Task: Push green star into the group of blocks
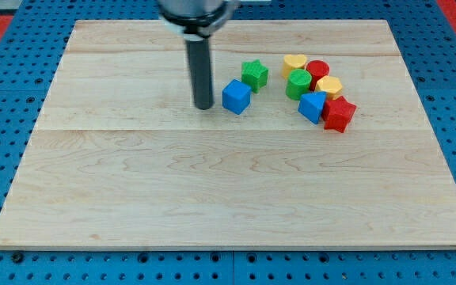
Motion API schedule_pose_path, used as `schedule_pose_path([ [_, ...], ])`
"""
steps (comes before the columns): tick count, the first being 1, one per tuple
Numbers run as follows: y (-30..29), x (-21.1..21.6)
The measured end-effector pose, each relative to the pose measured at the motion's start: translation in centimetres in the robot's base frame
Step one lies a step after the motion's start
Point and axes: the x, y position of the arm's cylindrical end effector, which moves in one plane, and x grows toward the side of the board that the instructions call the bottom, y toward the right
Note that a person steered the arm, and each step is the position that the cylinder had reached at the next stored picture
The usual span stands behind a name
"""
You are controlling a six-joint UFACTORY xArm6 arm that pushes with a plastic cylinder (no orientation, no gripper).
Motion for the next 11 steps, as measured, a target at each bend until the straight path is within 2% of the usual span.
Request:
schedule_pose_path([
  [1,5.7,0.0],
  [2,2.6,0.5],
  [3,-3.4,-1.9],
  [4,-2.6,-6.8],
  [5,0.1,-8.5],
  [7,1.3,-6.2],
  [8,1.5,-6.2],
  [9,1.6,-7.8],
  [10,4.7,-9.4],
  [11,10.1,-6.9],
])
